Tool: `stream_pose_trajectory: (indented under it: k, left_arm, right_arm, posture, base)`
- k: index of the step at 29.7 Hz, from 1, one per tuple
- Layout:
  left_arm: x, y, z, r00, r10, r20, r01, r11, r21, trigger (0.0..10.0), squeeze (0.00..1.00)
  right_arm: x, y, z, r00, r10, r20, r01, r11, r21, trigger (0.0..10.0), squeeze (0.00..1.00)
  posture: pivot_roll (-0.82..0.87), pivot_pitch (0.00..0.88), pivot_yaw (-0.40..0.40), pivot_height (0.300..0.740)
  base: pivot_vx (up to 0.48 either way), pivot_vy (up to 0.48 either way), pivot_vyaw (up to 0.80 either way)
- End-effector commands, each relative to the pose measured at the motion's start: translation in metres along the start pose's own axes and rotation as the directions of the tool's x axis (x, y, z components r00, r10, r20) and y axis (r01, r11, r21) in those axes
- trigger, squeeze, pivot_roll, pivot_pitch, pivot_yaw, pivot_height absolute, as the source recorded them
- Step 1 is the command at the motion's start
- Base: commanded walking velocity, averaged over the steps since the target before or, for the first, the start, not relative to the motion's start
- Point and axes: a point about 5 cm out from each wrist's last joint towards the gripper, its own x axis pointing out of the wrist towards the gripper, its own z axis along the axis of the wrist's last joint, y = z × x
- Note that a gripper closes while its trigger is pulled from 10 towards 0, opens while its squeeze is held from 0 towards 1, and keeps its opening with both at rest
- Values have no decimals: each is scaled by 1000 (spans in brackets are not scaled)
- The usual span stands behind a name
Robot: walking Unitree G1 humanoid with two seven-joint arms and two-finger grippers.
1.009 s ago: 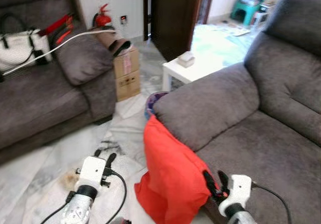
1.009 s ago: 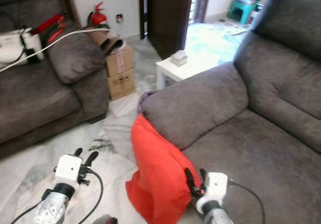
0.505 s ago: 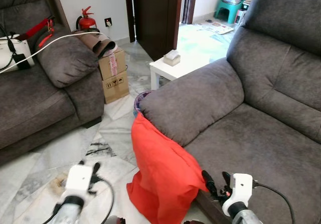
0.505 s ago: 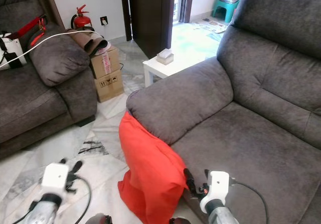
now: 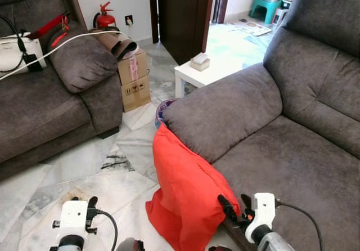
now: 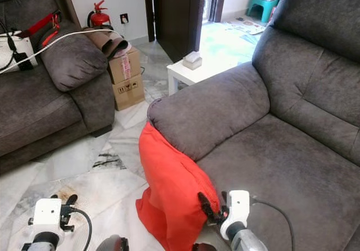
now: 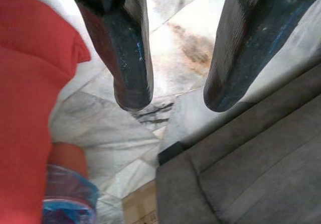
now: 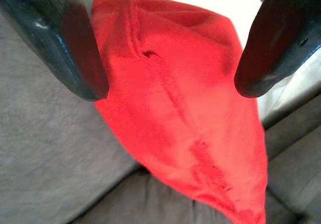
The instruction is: Move the pillow to the sofa from floor
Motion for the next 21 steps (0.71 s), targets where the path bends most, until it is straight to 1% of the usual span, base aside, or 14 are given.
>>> stream_pose_trajectory:
  k: [1, 2, 4, 7, 8, 10, 15, 17, 19, 21]
  left_arm:
    - [-2, 0, -2, 1000, -3, -5, 3, 1000, -14, 10000, 0]
    - [-3, -2, -2, 1000, -14, -7, 14, 1000, -9, 10000, 0]
    - [-3, -5, -2, 999, -33, -4, 33, 999, -21, 10000, 0]
    - [-3, -7, 0, 999, -42, 2, 42, 999, -18, 10000, 0]
    - [-3, -9, 1, 998, -60, 10, 61, 998, -12, 10000, 0]
    - [-3, -10, 2, 998, -68, 12, 68, 998, -9, 10000, 0]
    - [-3, -11, 2, 997, -79, 6, 79, 997, -22, 10000, 0]
    - [-2, -13, 2, 996, -92, 6, 92, 996, -20, 10000, 0]
    - [-3, -14, 1, 995, -99, -1, 98, 995, -21, 10000, 0]
    - [-3, -16, -1, 994, -111, -10, 111, 994, -18, 10000, 0]
  right_arm:
    - [0, 0, -3, 998, 32, -52, -33, 999, -13, 10000, 1000]
    - [-1, -1, -3, 997, 30, -67, -33, 999, -39, 10000, 1000]
    - [1, -8, 4, 999, -23, -46, 22, 1000, -19, 10000, 1000]
    - [2, -8, 7, 999, -23, -36, 22, 1000, -8, 10000, 1000]
    - [3, -7, 9, 999, -15, -35, 14, 1000, -21, 10000, 302]
    - [4, -7, 9, 999, -16, -43, 15, 999, -33, 10000, 0]
    - [5, -6, 8, 998, -28, -54, 26, 999, -36, 10000, 0]
    - [4, -6, 5, 996, -15, -90, 10, 999, -46, 10000, 0]
    - [3, -7, 3, 994, -15, -104, 9, 998, -54, 10000, 0]
    - [0, -10, -1, 990, -14, -144, 2, 996, -85, 10000, 0]
  posture:
    - [49, 134, 1, 622]
    - [48, 134, 1, 622]
    - [56, 137, 1, 622]
    - [55, 138, 1, 622]
    - [56, 139, 2, 622]
    - [56, 139, 2, 622]
    - [67, 143, 4, 622]
    - [67, 146, 5, 622]
    - [67, 145, 4, 622]
    - [65, 145, 6, 622]
  base:
    - [0, 0, 0]
    - [0, 0, 0]
    - [0, 0, 0]
    - [0, 0, 0]
    - [0, 0, 0]
    - [0, 0, 0]
    - [0, 0, 0]
    - [0, 0, 0]
    - [0, 0, 0]
    - [0, 0, 0]
